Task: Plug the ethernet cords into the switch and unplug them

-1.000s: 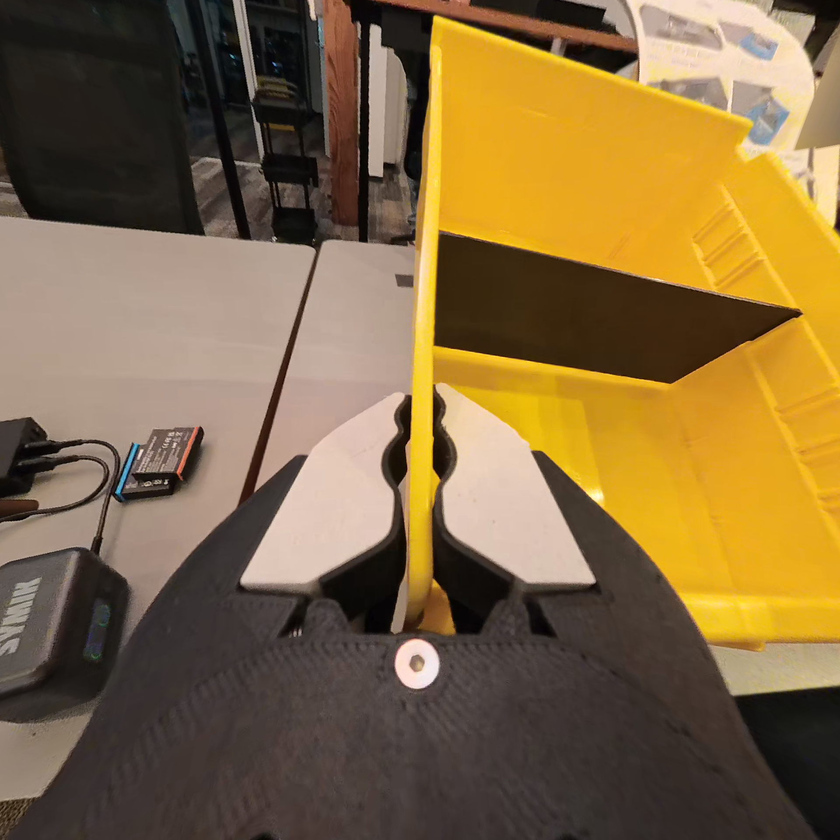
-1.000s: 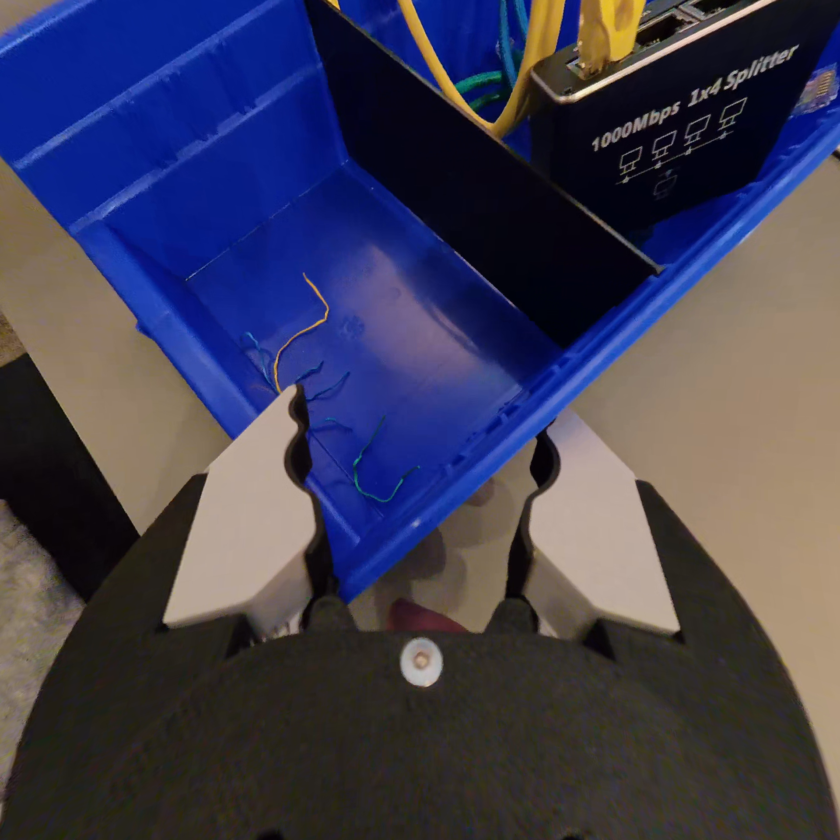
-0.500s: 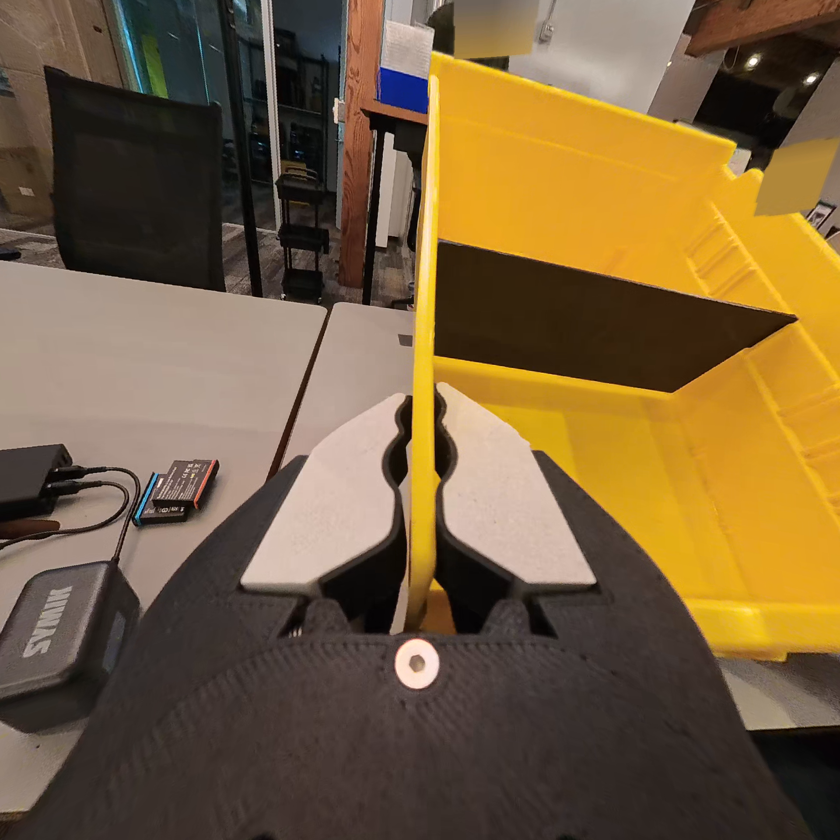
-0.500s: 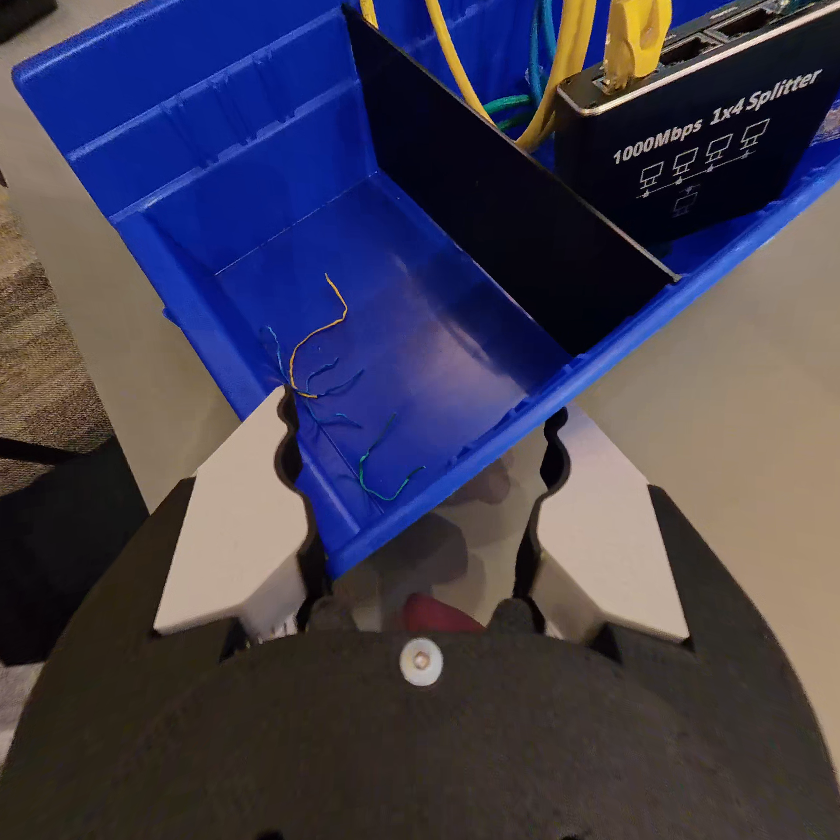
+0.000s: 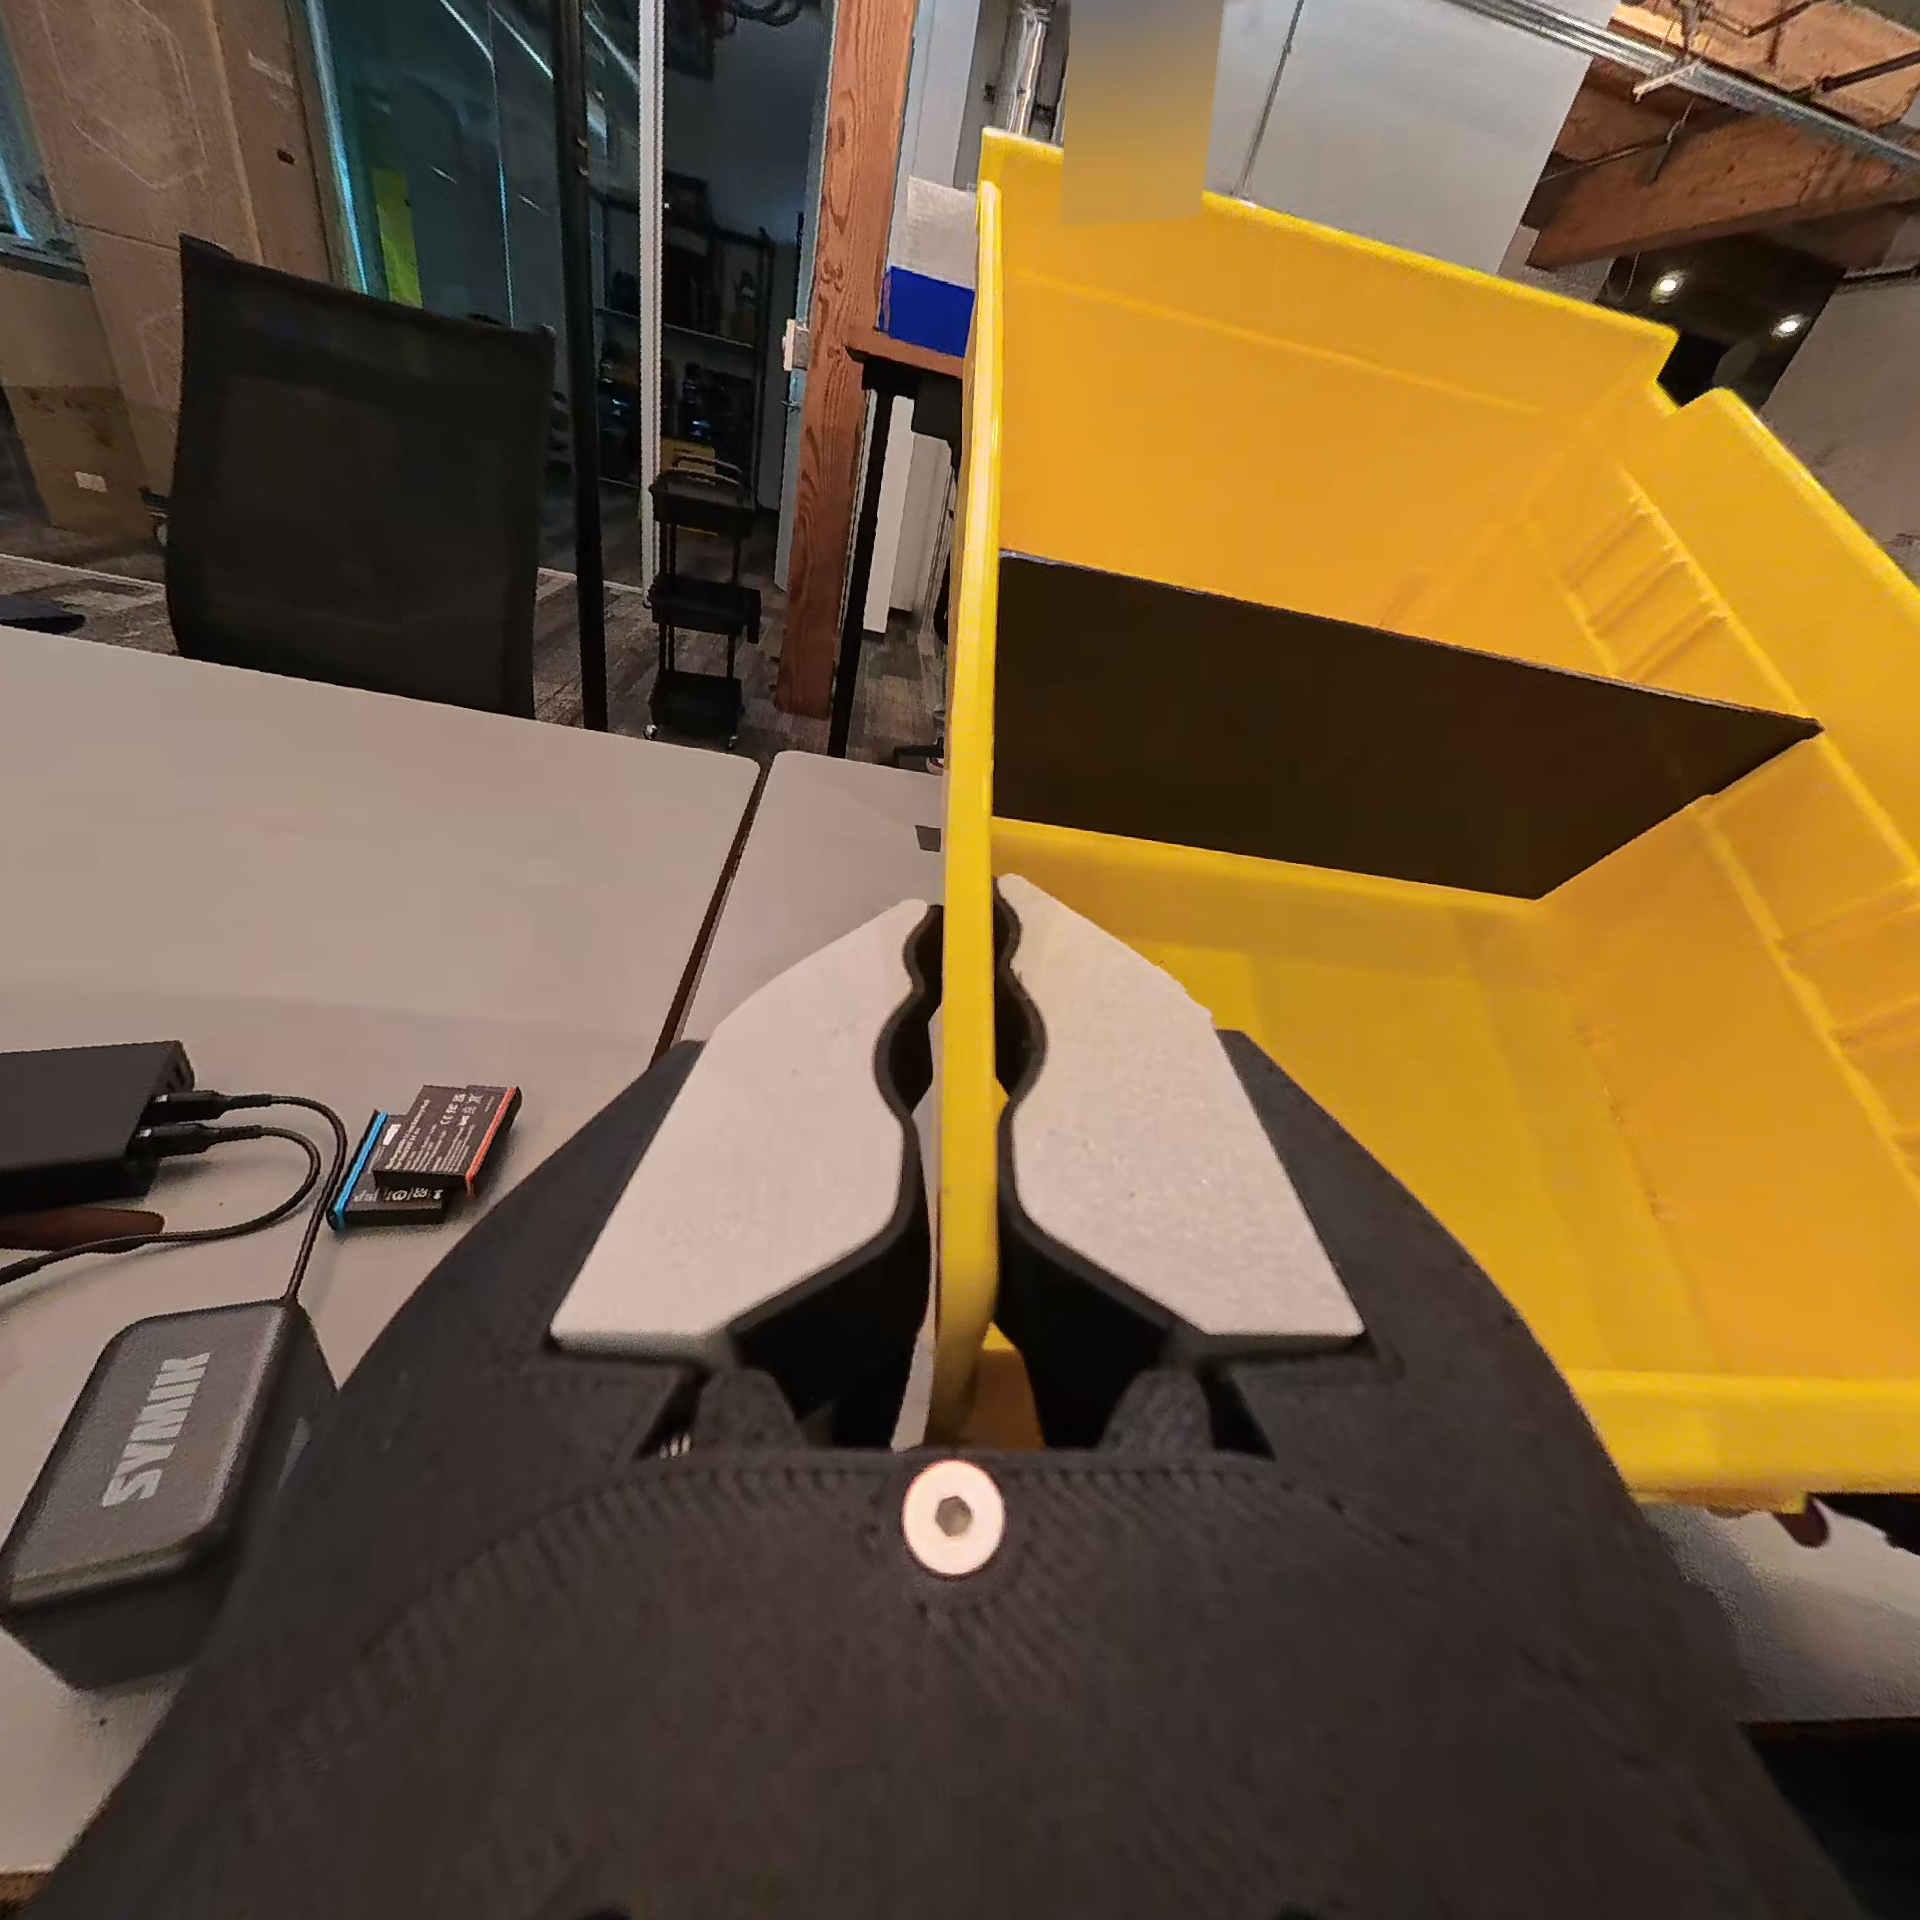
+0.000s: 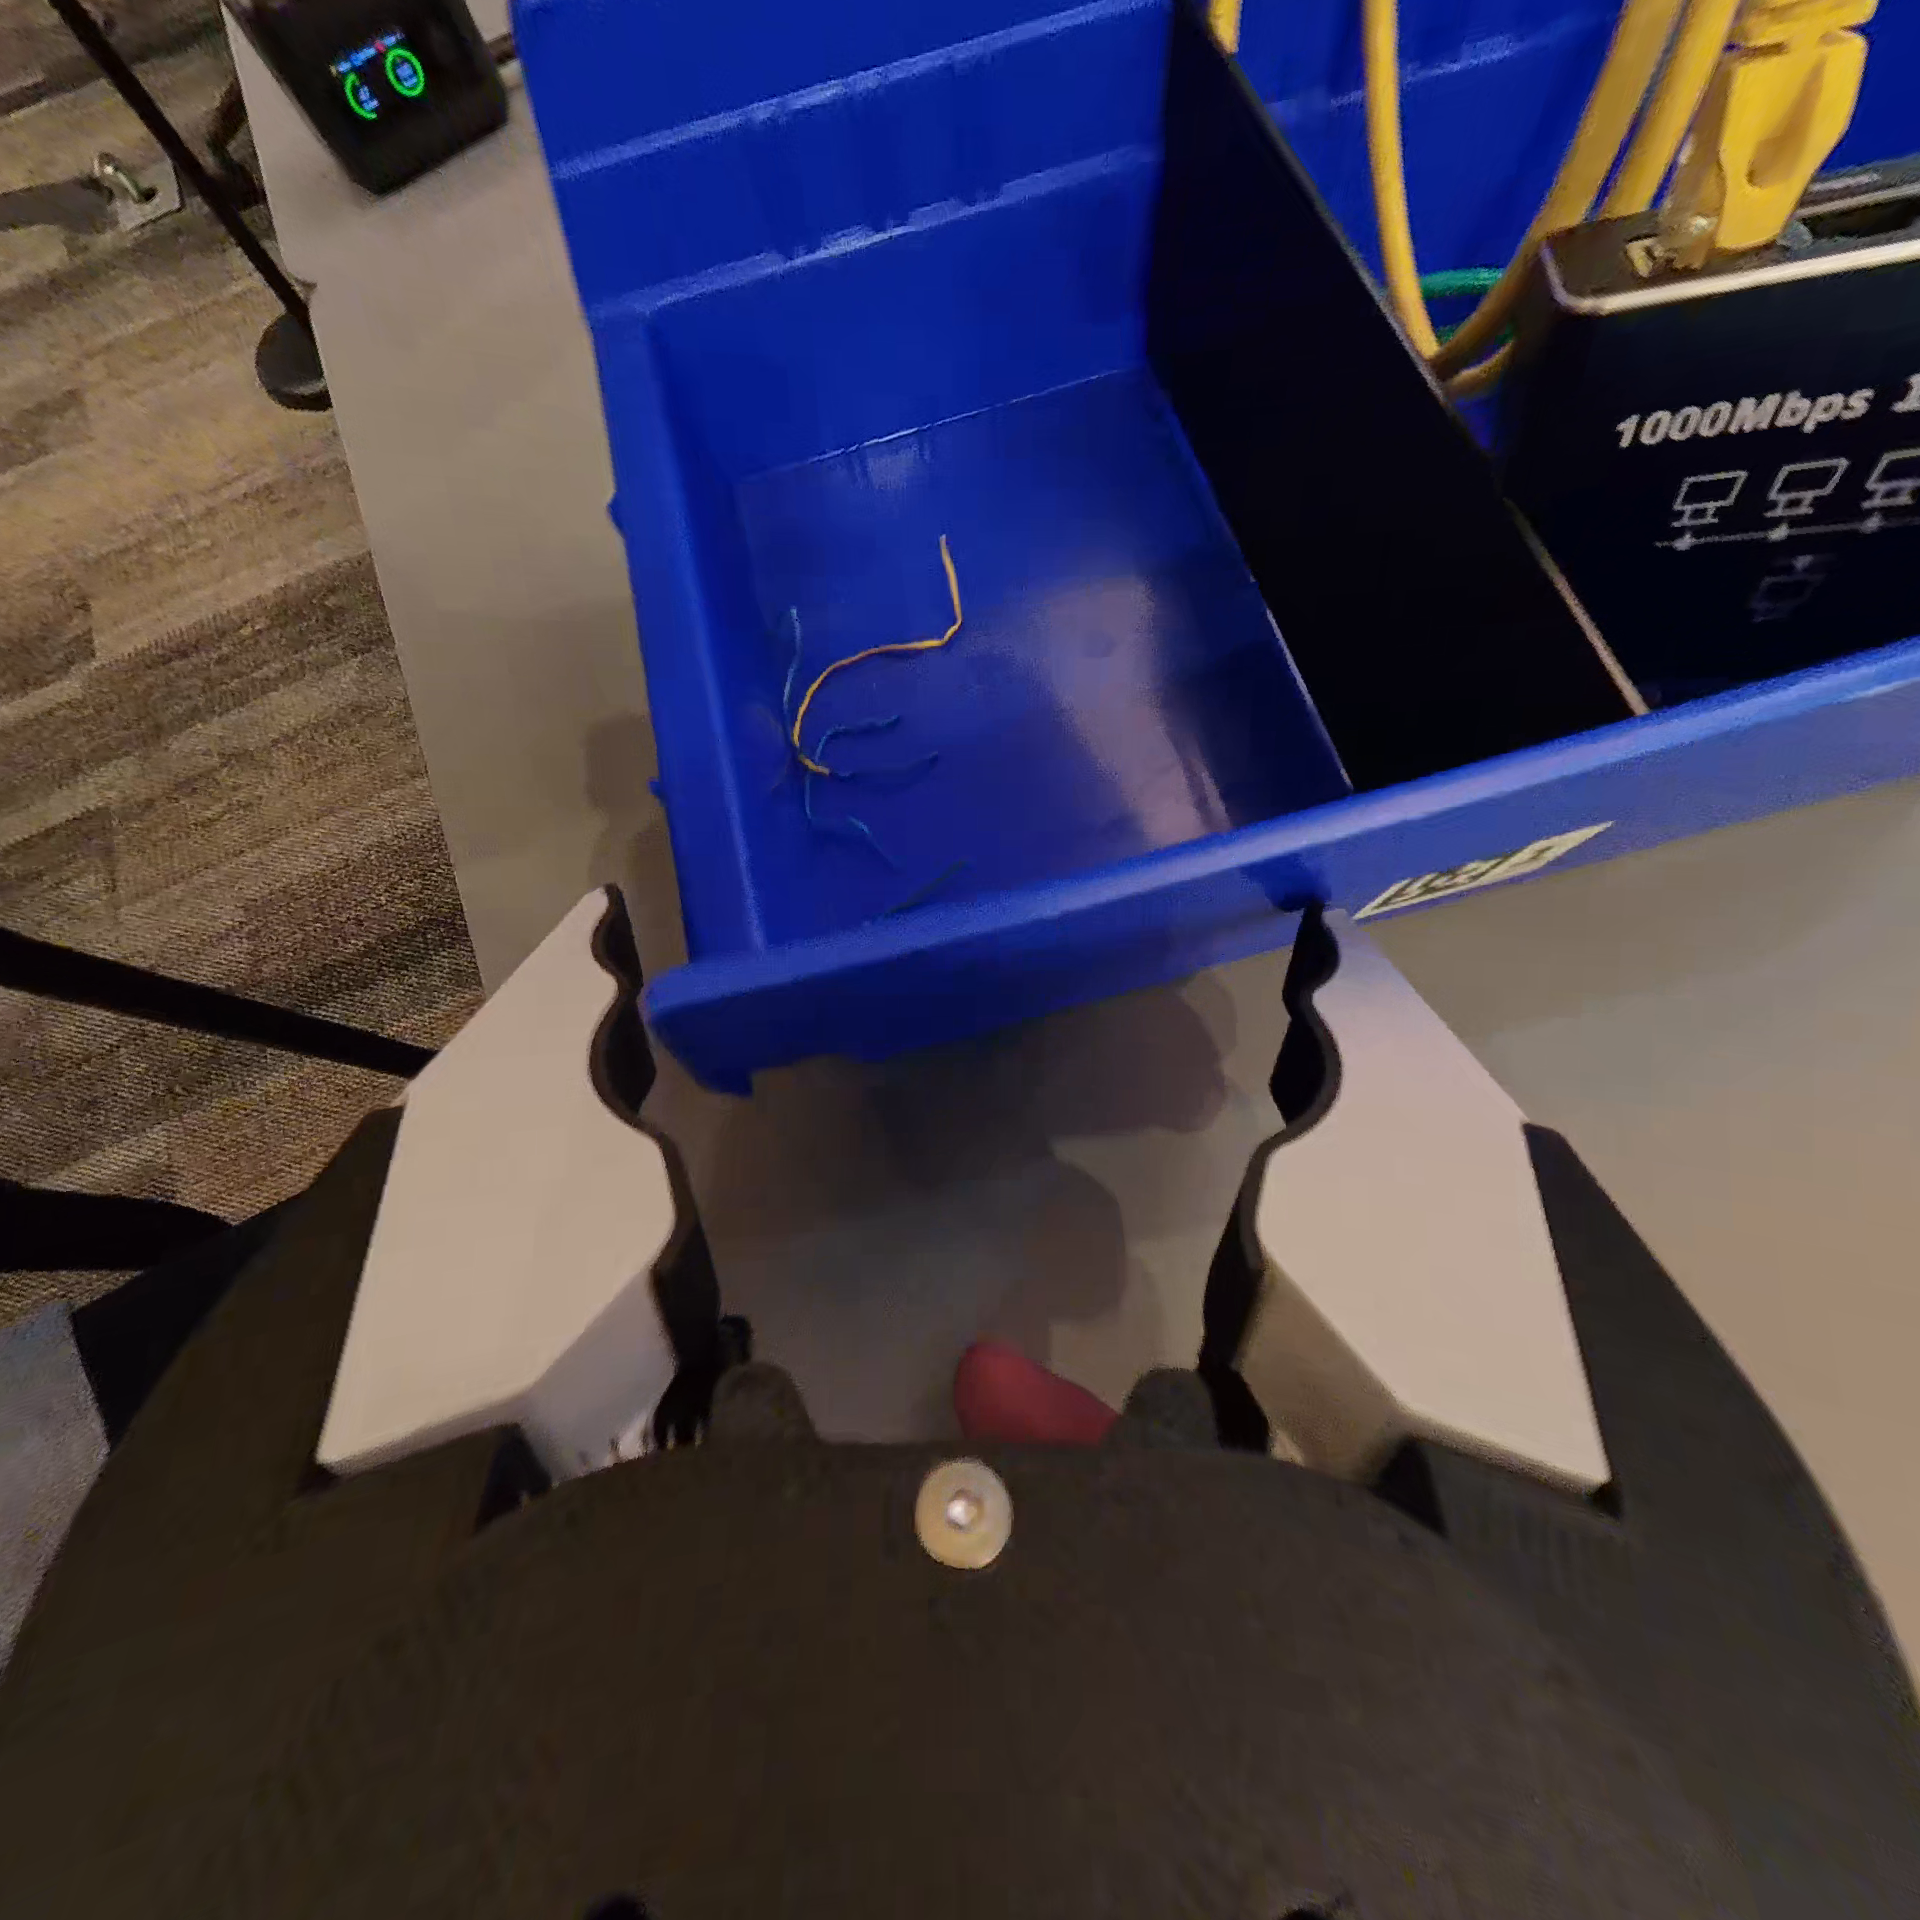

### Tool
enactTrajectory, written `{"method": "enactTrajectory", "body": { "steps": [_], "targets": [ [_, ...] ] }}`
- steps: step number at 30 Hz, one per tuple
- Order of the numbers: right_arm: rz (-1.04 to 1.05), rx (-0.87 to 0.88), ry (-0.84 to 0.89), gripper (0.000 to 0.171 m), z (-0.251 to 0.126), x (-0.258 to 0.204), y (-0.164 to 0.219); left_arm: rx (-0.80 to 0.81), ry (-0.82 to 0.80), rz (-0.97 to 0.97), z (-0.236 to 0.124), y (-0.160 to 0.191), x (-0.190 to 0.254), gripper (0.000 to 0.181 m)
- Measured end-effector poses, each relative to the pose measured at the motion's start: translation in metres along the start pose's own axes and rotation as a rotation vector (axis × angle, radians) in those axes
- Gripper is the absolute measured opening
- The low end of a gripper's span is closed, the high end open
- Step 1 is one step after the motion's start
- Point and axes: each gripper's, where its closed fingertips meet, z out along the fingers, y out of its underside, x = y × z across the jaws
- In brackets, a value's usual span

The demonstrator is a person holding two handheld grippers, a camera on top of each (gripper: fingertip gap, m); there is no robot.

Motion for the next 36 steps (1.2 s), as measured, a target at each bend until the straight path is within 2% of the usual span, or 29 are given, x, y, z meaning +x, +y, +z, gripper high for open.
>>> {"method": "enactTrajectory", "body": {
  "steps": [4,8,15,20,26,32,36],
  "targets": [
    [-0.028,-0.001,-0.006,0.117,0.012,-0.005,-0.009,0.004,-0.001,0.0,-0.002,-0.001,-0.002,0.006],
    [-0.008,0.015,-0.024,0.118,0.009,-0.003,-0.017,0.012,0.003,-0.007,-0.003,-0.003,-0.003,0.006],
    [0.019,0.067,-0.034,0.118,-0.025,0.011,-0.024,0.001,0.044,-0.012,0.006,0.001,0.015,0.006],
    [0.06,0.137,0.035,0.113,-0.088,0.053,-0.016,-0.029,0.115,0.031,0.024,0.011,0.063,0.006],
    [0.092,0.226,0.108,0.115,-0.187,0.099,0.009,-0.085,0.25,0.02,0.06,0.039,0.154,0.005],
    [0.167,0.414,0.119,0.118,-0.284,0.106,0.029,-0.202,0.371,0.066,0.1,0.085,0.257,0.006],
    [0.223,0.48,0.15,0.118,-0.321,0.097,0.053,-0.285,0.473,0.095,0.121,0.122,0.33,0.006]
  ]
}}
